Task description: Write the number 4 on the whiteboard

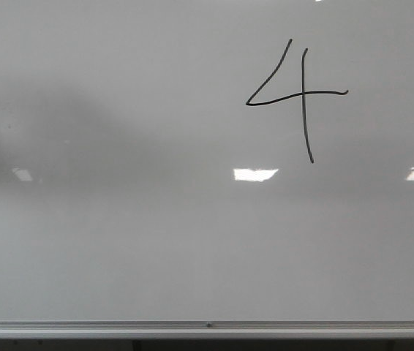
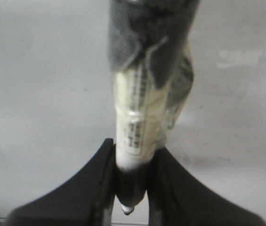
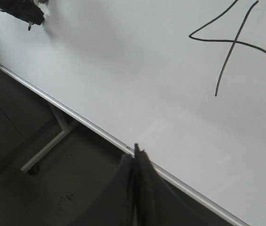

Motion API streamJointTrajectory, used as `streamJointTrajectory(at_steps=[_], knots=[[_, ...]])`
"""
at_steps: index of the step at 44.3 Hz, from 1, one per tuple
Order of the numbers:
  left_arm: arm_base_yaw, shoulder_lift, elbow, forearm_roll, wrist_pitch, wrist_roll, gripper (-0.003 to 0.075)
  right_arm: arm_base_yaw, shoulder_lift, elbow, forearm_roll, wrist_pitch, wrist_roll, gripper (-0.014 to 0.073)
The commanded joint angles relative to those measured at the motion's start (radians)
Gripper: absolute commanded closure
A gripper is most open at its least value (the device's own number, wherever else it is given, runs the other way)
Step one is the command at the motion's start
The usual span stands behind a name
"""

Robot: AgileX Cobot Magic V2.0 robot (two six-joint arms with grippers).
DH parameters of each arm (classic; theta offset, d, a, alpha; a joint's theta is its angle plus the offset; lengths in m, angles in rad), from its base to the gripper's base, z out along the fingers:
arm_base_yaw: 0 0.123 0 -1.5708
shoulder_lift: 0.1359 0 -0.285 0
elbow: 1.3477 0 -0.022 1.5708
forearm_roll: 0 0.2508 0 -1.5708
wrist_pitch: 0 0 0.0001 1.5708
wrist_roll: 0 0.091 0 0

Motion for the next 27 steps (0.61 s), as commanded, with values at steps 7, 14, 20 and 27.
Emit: streamJointTrajectory(at_steps=[7,14,20,27], knots=[[-0.006,-0.035,-0.036,-0.009,-0.072,-0.009,0.0316,-0.005,0.001,-0.025,0.033,-0.043,0.000,0.0699],[-0.006,-0.042,-0.036,-0.007,-0.060,0.005,0.0257,-0.005,0.001,-0.025,0.033,-0.047,0.000,0.0699],[-0.006,-0.111,-0.016,-0.007,-0.042,0.064,0.0259,-0.005,0.001,-0.025,0.033,-0.052,0.000,0.0699],[-0.006,-0.300,0.081,-0.007,-0.080,0.076,0.0259,-0.005,0.001,-0.025,0.033,-0.051,0.000,0.0699]])
